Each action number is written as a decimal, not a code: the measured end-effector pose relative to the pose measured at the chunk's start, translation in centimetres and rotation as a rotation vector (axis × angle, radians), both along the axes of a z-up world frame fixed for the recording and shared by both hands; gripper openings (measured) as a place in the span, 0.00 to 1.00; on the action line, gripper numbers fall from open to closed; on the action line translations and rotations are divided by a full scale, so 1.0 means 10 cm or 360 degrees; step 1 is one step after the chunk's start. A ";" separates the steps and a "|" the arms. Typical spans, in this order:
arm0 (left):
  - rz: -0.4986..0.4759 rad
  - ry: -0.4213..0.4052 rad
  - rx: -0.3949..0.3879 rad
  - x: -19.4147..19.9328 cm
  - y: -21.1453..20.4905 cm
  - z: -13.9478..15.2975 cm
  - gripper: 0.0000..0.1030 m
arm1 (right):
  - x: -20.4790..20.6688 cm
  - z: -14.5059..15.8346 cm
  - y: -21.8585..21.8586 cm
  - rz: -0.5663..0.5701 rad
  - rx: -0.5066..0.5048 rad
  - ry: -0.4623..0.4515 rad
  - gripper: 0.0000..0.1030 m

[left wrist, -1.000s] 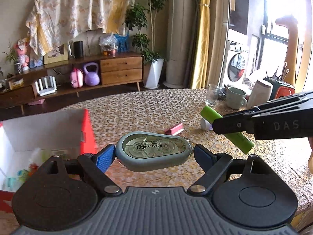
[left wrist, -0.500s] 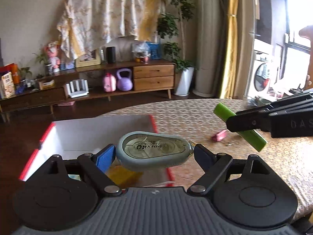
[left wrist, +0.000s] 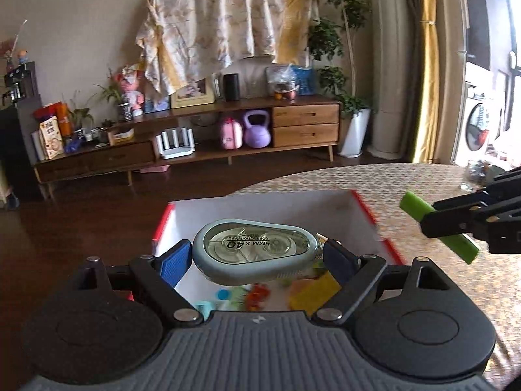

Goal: Organize rigid objects
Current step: 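Carry the highlighter and tape roller over the red box with both tools, then open the right tool to drop the highlighter while the left tool releases the tape roller, then move both tools back toward the pink binder clip and purple-ball jar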

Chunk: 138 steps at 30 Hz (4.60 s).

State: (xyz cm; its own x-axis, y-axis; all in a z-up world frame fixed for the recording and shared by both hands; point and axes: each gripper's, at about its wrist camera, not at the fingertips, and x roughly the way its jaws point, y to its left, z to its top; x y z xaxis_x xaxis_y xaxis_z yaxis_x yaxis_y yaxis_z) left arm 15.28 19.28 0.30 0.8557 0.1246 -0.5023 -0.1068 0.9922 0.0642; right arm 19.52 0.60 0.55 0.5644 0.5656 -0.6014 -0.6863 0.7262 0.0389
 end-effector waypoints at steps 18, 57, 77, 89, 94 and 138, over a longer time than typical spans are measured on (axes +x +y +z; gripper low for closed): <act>0.0086 0.0272 0.0003 0.79 0.50 -0.39 0.85 | 0.36 -0.55 0.60 0.0057 -0.0162 0.0076 0.15; 0.0099 0.0746 0.0022 1.34 0.42 -0.67 0.85 | 0.31 -0.79 0.84 0.0139 -0.0267 0.0227 0.39; 0.0101 0.0347 -0.0069 0.74 0.23 -0.06 0.85 | -0.29 -0.16 0.48 0.0215 -0.0089 0.0071 0.72; 0.0007 0.0183 -0.0023 0.32 -0.22 0.30 0.85 | -0.59 0.13 -0.03 0.0173 0.0006 -0.0019 0.83; -0.0035 0.0134 -0.0031 0.17 -0.48 0.36 0.87 | -0.68 0.17 -0.32 0.0120 0.0058 -0.0040 0.91; -0.0191 0.0168 -0.0053 1.27 -2.96 -0.71 0.93 | 0.78 -0.73 -3.10 -0.0847 0.0035 0.0045 0.96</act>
